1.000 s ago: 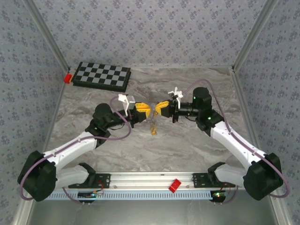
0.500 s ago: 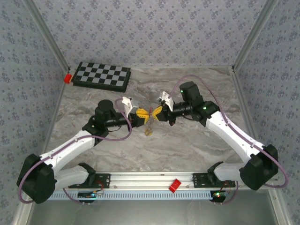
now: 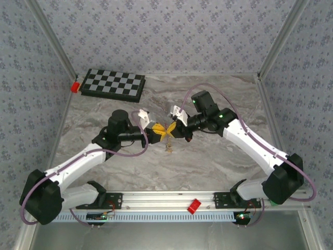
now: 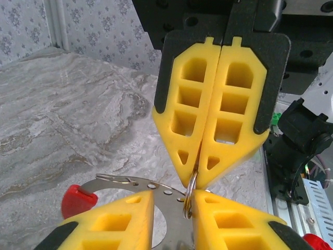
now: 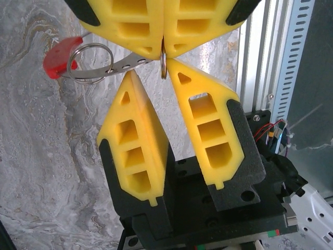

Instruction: Put the keys on the keyring

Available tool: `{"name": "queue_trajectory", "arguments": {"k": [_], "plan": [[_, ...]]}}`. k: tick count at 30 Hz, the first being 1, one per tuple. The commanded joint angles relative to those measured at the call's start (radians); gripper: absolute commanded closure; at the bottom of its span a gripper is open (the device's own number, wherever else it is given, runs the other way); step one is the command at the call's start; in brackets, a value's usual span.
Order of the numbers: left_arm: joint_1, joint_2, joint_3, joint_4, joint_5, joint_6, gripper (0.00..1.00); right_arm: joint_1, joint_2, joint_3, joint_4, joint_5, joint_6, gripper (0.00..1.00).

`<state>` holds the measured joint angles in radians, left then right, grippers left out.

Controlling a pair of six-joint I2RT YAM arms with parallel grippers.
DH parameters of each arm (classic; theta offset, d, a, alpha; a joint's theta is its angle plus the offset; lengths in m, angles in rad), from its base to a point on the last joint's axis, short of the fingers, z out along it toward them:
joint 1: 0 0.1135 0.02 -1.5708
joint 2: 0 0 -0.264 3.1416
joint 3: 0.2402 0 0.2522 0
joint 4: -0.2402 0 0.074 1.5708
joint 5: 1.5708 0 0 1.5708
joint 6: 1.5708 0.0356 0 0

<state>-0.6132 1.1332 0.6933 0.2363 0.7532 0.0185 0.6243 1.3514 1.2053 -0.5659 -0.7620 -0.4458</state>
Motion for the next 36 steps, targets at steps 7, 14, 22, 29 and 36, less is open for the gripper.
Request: {"name": "queue_trajectory", "arguments": {"k": [7,14,22,29,36], "plan": [[0.004,-0.001,0.018,0.079,0.056,-0.002,0.74,0.015,-0.013,0.022,-0.015,-0.071,-0.029,1.0],[0.005,-0.02,0.002,0.11,0.037,-0.01,0.76,0.02,-0.015,0.019,-0.022,-0.091,-0.037,1.0],[0.005,-0.018,-0.002,0.142,0.062,-0.023,0.78,0.03,-0.012,0.019,-0.03,-0.131,-0.042,1.0],[0.006,-0.012,-0.012,0.166,0.067,-0.031,1.0,0.032,-0.021,0.014,-0.031,-0.125,-0.055,0.97],[0.006,-0.02,-0.054,0.275,0.02,-0.073,1.0,-0.007,-0.127,-0.112,0.164,0.003,0.1,0.75]]}}
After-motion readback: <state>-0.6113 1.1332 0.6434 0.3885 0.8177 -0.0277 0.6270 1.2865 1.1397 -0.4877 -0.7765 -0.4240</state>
